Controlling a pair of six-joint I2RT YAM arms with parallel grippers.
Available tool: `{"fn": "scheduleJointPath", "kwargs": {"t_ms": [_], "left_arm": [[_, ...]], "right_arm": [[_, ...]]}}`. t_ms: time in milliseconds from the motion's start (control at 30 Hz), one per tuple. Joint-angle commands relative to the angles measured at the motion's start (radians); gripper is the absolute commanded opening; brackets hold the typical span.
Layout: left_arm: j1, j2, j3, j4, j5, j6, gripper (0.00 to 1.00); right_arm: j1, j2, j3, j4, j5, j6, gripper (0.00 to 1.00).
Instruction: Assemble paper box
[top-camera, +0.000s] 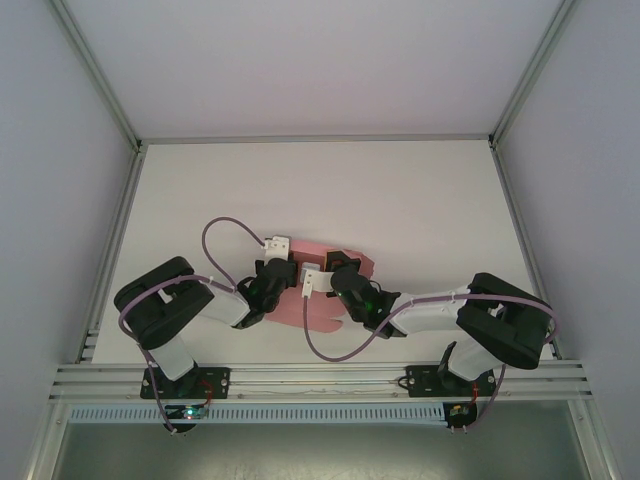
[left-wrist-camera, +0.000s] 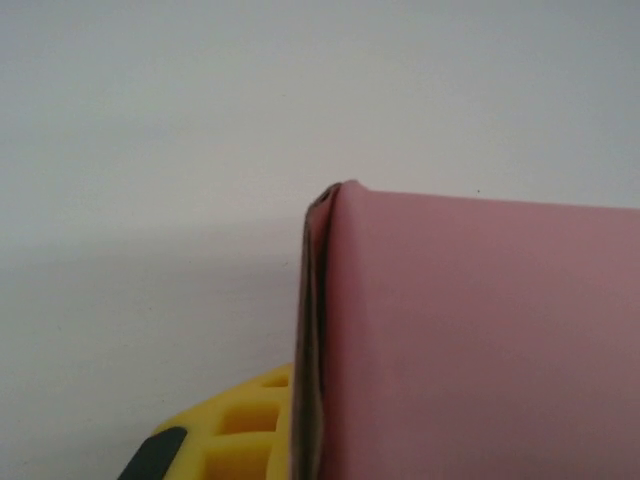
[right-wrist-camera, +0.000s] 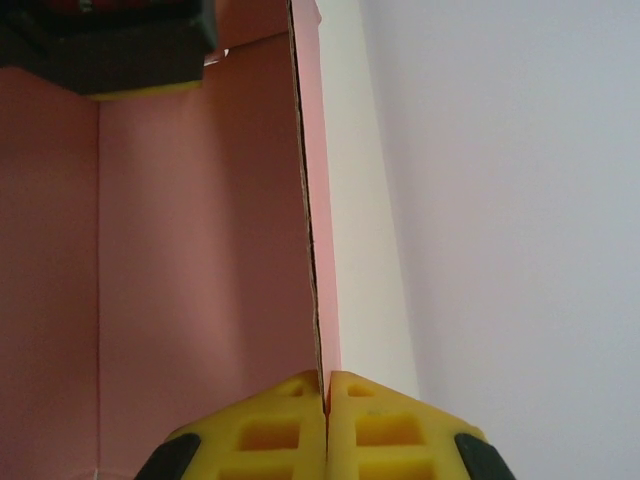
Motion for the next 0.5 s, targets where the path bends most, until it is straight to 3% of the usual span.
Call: {"fn": "scheduleJointPath", "kwargs": {"t_ms": [0, 100, 233, 367, 467], "left_arm": [[0.043, 0.063, -0.034, -0.174, -0.235, -0.048, 0.00], [0.042, 0.057, -0.052, -0.160, -0.296, -0.098, 0.00], [0.041, 0.027, -0.017, -0.324, -0.388, -0.210, 0.00], [0.041, 0.019, -0.027, -0.300, -0.355, -0.175, 0.00], [0.040, 0.029, -0.053, -0.172, -0.218, -0.065, 0.00]], "right_arm": [[-0.008, -0.012, -0.029, -0.123, 0.065, 0.038, 0.00], [-0.009, -0.021, -0.033, -0.123, 0.063, 0.043, 0.00], [-0.012, -0.024, -0.032, -0.129, 0.066, 0.044, 0.00], [-0.013, -0.014, -0.027, -0.134, 0.064, 0.049, 0.00], [-0.014, -0.010, -0.026, -0.117, 0.066, 0.055, 0.00]]}}
